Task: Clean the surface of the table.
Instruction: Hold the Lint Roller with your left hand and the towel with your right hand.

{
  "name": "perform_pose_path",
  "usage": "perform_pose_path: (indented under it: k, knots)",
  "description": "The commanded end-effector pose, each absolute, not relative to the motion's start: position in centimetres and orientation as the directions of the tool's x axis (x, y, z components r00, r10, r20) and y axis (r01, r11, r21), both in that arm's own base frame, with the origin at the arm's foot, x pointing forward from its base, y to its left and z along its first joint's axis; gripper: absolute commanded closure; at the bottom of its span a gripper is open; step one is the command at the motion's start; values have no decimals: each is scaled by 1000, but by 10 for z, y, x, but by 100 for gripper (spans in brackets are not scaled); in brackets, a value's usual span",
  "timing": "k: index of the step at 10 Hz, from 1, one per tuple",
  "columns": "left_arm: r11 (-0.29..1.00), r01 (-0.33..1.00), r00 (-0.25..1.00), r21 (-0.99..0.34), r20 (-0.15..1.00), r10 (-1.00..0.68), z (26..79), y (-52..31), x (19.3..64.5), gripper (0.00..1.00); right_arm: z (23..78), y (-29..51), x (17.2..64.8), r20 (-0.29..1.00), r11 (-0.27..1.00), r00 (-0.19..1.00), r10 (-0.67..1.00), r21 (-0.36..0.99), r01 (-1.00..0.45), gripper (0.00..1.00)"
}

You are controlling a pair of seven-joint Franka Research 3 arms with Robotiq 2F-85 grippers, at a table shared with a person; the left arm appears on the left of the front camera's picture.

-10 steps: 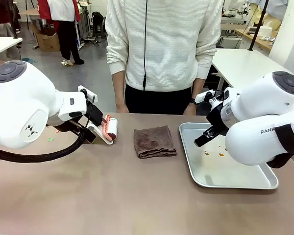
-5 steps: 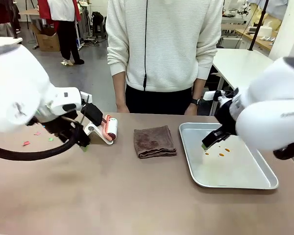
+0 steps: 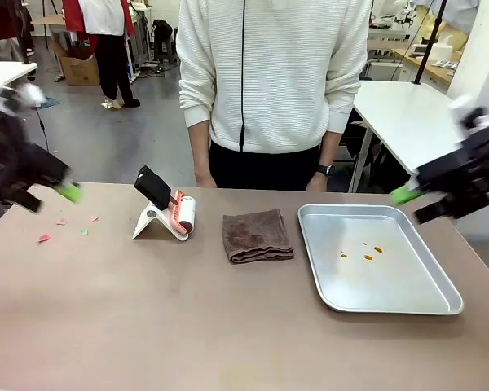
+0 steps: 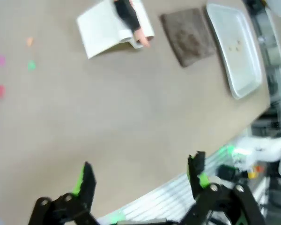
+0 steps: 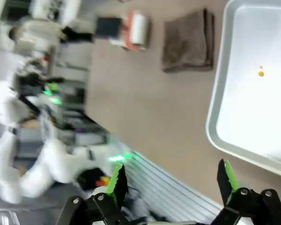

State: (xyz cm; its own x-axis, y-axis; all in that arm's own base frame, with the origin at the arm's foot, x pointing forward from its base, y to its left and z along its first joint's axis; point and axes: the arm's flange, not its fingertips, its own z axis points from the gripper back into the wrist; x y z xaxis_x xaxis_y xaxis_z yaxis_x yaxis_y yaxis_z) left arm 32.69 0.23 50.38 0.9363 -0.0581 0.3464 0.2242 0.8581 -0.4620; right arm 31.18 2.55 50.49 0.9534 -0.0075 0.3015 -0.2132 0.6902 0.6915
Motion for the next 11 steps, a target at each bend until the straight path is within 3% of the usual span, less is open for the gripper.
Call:
perform_pose_path:
  k: [1,3,5,8,10,11]
  knots:
    - [766,219,904,-605,421,74,475,60,293,0,454,-47,265,291,548,934,-208,825,-136,0]
    - [662,212,855,-719,465,232,452,121,268,0,432,-115,257,235,432,915,-329,899,-75,0]
    - [564,162,807,-810,438,397,410,171,243,0,406,-172,252,157,335,883,-442,942,0,0]
    - [469,91,740,-878,375,558,364,175,227,0,371,-216,248,74,208,824,-562,977,54,0]
    - [468,79,675,-880,392,624,356,173,217,0,380,-220,242,69,250,832,-550,964,86,0]
    - [472,54,738,-880,354,575,397,250,258,0,380,-220,242,69,250,832,-550,964,86,0]
